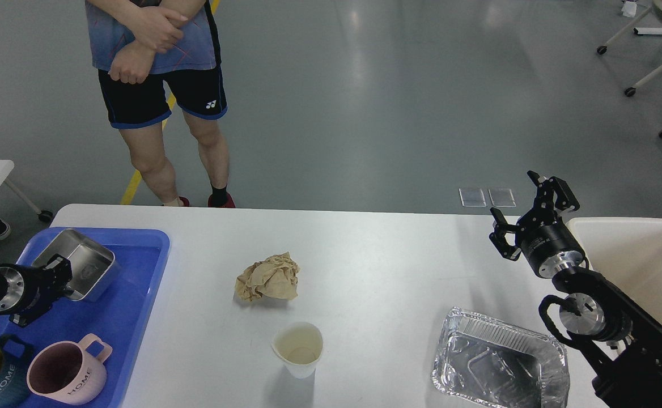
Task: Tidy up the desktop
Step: 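Lift the tin and lower it into the blue tray with the left gripper, then release the tin and raise the left gripper away from the tray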
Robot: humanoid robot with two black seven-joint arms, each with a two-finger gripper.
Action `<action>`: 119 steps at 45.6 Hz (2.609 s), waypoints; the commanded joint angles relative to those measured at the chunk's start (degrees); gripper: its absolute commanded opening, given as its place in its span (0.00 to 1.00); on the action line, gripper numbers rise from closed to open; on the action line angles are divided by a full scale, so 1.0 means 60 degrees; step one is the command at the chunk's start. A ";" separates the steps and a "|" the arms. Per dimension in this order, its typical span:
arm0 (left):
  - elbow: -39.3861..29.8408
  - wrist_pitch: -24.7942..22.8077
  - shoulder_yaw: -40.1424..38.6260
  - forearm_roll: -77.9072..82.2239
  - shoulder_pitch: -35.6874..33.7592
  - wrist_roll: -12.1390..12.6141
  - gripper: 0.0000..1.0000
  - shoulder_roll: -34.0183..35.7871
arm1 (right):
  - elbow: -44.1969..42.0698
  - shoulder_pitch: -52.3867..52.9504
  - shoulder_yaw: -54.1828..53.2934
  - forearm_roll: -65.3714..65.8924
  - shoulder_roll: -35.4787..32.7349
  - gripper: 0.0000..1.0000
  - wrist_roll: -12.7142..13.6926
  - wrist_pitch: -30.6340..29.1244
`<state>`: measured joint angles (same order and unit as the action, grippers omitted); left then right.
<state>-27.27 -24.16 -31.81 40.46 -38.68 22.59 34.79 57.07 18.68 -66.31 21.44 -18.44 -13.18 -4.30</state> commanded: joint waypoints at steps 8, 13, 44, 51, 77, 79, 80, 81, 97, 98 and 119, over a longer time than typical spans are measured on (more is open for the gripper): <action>0.0165 0.0451 0.0306 -0.0005 -0.0086 0.0044 0.26 -0.0056 | -0.0064 0.0007 0.0007 0.0000 0.0012 1.00 0.0000 -0.0001; 0.0179 0.0715 0.0539 0.0010 -0.0056 0.0117 0.47 -0.0070 | -0.0064 0.0007 0.0007 0.0000 0.0012 1.00 0.0000 -0.0001; -0.0506 -0.1101 0.1403 -0.0151 -0.2339 -0.0073 0.94 0.0120 | -0.0079 0.0007 0.0007 0.0000 0.0027 1.00 0.0000 -0.0001; -0.1606 -0.0955 0.1917 -0.0137 -0.2986 -0.0073 0.94 0.0251 | -0.0093 0.0022 0.0007 0.0000 0.0041 1.00 0.0000 -0.0001; -1.1025 -0.0134 0.1947 -0.0034 -0.3118 -0.0088 0.94 0.4820 | -0.0079 -0.0007 0.0007 0.0000 0.0027 1.00 0.0000 -0.0001; -1.1202 -0.0265 0.1903 -0.0049 -0.3118 -0.0102 0.94 0.5201 | -0.0079 -0.0007 0.0007 0.0000 0.0027 1.00 0.0000 -0.0001; -1.1246 -0.0281 0.1902 -0.0063 -0.3103 -0.0131 0.94 0.5377 | -0.0079 -0.0007 0.0021 0.0000 0.0027 1.00 0.0000 -0.0001; -1.1275 -0.0310 0.1902 -0.0093 -0.3103 -0.0175 0.94 0.5567 | -0.0079 -0.0007 0.0021 0.0000 0.0027 1.00 0.0000 -0.0001; -1.1818 -0.1160 0.1859 -0.0502 -0.3089 -0.1406 0.94 0.7151 | -0.0093 0.0066 0.0036 0.0000 0.0027 1.00 0.0000 -0.0001; -1.1818 -0.1174 0.1859 -0.0576 -0.3089 -0.1435 0.94 0.7166 | -0.0093 0.0066 0.0036 0.0000 0.0027 1.00 0.0015 -0.0001; -0.8978 0.2268 0.1084 -0.2333 -0.2357 -0.1509 0.96 0.2672 | -0.0152 -0.0051 0.0080 0.0000 0.0027 1.00 0.0015 -0.0001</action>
<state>-87.57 -13.27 -22.03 29.83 -53.57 13.61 58.81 56.16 18.42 -65.86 21.44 -18.23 -13.17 -4.31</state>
